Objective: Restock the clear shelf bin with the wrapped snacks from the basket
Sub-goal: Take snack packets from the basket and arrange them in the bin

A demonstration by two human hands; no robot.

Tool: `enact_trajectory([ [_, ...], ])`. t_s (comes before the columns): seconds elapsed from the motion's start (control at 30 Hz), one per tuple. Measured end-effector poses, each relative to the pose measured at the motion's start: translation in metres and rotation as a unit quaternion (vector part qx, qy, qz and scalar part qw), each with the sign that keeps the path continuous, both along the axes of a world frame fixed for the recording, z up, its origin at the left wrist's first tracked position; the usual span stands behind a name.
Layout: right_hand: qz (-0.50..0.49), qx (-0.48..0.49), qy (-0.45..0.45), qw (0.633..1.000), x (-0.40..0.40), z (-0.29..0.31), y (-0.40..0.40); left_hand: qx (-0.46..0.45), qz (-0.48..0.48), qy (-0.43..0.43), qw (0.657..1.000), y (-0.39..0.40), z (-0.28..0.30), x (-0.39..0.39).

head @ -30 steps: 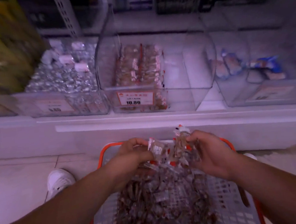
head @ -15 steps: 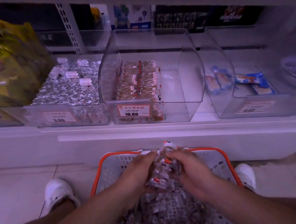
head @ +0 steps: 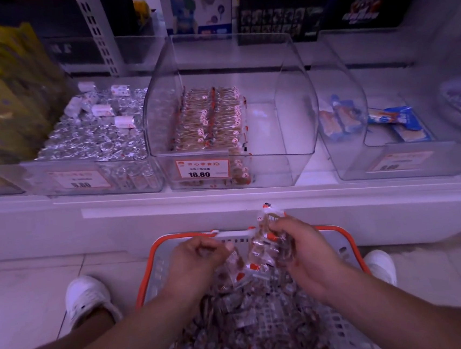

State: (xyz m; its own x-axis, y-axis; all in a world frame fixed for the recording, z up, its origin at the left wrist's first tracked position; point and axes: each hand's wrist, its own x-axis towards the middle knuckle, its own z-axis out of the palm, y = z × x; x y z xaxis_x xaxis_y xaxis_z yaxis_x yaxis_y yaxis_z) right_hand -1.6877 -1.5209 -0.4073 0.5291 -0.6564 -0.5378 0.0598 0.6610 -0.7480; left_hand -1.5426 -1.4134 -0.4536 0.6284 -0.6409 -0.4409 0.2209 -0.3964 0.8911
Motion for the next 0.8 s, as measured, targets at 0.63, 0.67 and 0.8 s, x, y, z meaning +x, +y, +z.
enact_trajectory([
  [0.63,0.002,-0.119,-0.017,0.993,0.002,0.000,0.000,-0.108,-0.021,0.245,0.963,-0.009,0.040,-0.003],
  [0.67,0.016,-0.137,-0.005,0.990,0.001,0.000,-0.002,-0.111,-0.025,0.237,0.965,-0.008,0.041,-0.001],
  [0.8,0.080,-0.191,0.028,0.978,0.002,-0.001,-0.001,-0.090,-0.013,0.194,0.977,-0.007,0.039,0.002],
])
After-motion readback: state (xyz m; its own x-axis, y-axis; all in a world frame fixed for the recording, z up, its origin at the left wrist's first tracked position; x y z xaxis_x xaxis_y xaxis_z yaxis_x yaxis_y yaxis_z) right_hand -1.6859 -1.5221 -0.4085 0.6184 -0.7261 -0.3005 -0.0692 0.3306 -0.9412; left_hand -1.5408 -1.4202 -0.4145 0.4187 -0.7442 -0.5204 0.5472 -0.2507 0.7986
